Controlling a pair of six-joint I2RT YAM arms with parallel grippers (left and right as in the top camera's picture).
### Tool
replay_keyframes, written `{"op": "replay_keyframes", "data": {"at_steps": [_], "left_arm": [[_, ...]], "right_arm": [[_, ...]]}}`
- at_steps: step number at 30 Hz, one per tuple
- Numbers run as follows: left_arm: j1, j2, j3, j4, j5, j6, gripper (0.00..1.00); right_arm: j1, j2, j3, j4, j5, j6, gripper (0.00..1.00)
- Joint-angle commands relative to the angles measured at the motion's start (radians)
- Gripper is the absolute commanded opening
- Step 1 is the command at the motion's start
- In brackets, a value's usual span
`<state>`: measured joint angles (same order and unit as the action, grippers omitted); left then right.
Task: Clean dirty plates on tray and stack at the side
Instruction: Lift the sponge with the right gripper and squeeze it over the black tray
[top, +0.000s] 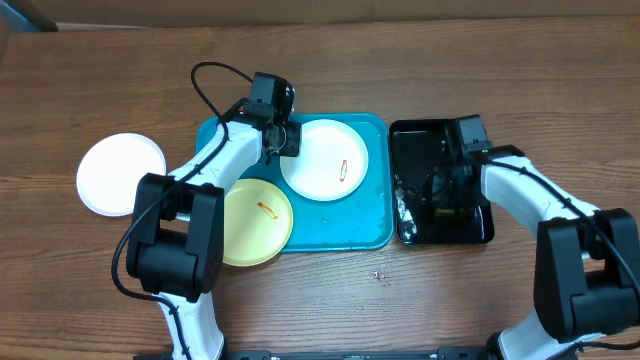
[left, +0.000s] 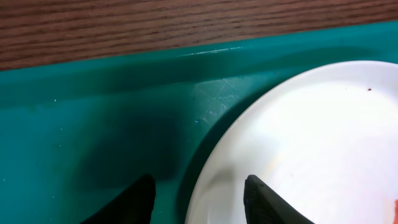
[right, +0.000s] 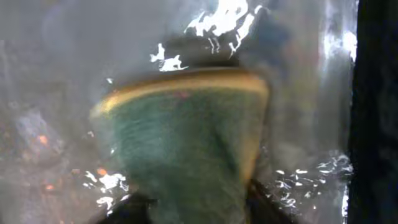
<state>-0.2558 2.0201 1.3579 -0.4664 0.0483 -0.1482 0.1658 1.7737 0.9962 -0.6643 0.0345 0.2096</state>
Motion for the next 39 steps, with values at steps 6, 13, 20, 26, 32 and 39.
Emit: {"op": "replay_keyframes", "data": {"at_steps": [6, 13, 20, 26, 32, 39], "left_arm": [[-0.006, 0.02, -0.009, 0.002, -0.008, -0.004, 0.44], [-0.006, 0.02, -0.035, 0.01, -0.008, -0.005, 0.36], [-0.006, 0.02, -0.047, -0.018, -0.005, -0.005, 0.14], [-0.006, 0.02, -0.044, -0.09, 0.064, -0.014, 0.11], [-0.005, 0.02, -0.009, -0.122, 0.092, -0.016, 0.33], [-0.006, 0.02, 0.015, -0.056, 0.053, -0.016, 0.33]], "right_arm": [[0.002, 0.011, -0.01, 0.005, -0.015, 0.003, 0.06], [0.002, 0.011, -0.01, 0.001, -0.014, 0.003, 0.06], [0.002, 0.011, -0.01, 0.0, -0.014, 0.003, 0.06], [0.002, 0.011, -0.011, 0.0, -0.014, 0.003, 0.07], [0.002, 0.011, -0.011, -0.002, -0.014, 0.003, 0.08], [0.003, 0.011, -0.015, -0.002, -0.014, 0.003, 0.11]]}}
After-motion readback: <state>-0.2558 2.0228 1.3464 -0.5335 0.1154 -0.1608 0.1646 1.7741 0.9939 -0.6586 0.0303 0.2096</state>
